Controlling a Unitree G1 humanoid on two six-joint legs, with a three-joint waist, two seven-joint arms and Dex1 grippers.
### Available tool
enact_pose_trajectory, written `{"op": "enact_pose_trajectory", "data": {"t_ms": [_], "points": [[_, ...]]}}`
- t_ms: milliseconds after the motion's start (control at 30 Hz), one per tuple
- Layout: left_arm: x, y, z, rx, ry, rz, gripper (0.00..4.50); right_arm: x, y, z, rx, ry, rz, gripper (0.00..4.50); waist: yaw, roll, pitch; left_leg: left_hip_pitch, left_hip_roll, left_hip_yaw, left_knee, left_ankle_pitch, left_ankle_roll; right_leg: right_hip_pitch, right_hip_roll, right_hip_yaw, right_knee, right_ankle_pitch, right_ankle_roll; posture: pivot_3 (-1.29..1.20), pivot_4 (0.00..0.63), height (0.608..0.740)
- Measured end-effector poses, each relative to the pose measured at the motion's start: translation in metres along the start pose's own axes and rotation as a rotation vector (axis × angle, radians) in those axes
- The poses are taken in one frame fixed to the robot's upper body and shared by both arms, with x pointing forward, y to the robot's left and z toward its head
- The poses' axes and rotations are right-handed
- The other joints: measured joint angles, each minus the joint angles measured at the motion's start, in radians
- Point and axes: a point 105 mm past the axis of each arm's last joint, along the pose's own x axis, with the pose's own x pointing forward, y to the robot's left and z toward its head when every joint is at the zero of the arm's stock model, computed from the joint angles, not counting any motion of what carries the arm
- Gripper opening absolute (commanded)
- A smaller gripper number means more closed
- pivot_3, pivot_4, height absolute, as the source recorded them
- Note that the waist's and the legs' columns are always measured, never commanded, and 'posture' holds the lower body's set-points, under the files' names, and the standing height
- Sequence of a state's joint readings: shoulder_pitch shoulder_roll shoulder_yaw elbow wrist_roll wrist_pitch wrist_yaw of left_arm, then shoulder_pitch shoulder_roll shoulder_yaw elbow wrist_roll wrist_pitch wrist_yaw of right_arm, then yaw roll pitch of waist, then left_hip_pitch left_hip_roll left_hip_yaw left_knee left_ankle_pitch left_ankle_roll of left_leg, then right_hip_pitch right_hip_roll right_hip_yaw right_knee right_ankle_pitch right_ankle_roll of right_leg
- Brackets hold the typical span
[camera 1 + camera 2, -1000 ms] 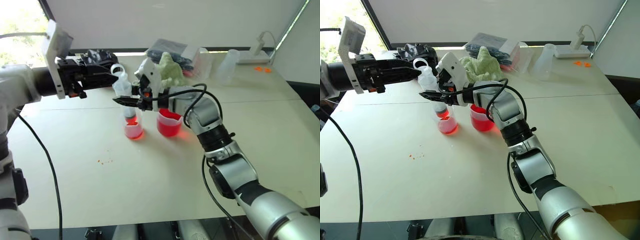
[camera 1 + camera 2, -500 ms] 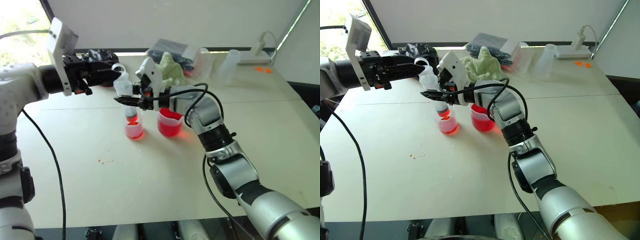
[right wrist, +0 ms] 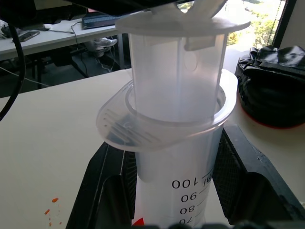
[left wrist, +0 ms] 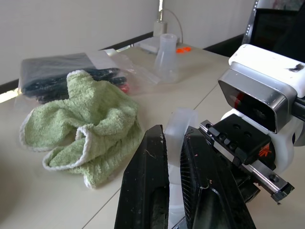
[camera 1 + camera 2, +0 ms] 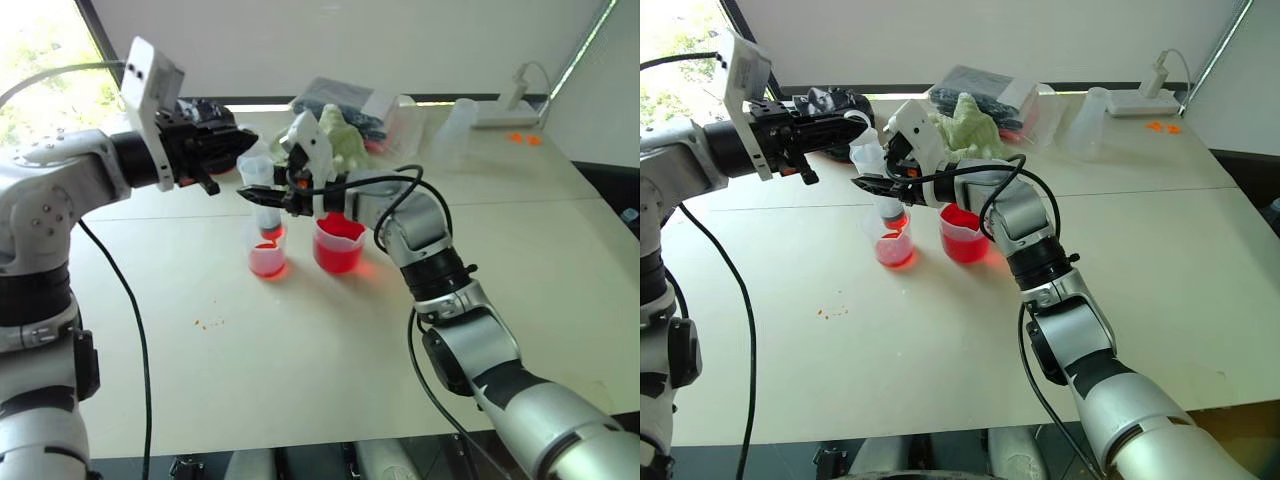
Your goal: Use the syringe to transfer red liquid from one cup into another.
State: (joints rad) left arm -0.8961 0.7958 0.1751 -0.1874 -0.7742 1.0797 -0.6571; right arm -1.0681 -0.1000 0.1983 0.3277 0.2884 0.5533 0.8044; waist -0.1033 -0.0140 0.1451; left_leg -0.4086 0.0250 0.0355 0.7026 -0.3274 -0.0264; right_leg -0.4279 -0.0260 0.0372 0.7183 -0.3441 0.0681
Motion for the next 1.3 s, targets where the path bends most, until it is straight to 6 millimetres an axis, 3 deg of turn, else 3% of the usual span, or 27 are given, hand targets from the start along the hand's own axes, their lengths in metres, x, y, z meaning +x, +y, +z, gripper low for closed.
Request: {"op": "enact_pose_trajectory", "data": {"t_ms": [1300], "points": [[-0.017, -0.005, -0.012, 0.04, 0.069, -0.011, 0.03, 0.006, 0.01, 0.004, 0.0, -0.01, 0.053, 1.68, 0.002, 0.0, 0.0, 0.0, 0.0, 0.0, 0.0, 0.0, 0.0, 0.0, 0.0, 0.0, 0.0, 0.0, 0.0, 0.0, 0.15, 0.74]]}}
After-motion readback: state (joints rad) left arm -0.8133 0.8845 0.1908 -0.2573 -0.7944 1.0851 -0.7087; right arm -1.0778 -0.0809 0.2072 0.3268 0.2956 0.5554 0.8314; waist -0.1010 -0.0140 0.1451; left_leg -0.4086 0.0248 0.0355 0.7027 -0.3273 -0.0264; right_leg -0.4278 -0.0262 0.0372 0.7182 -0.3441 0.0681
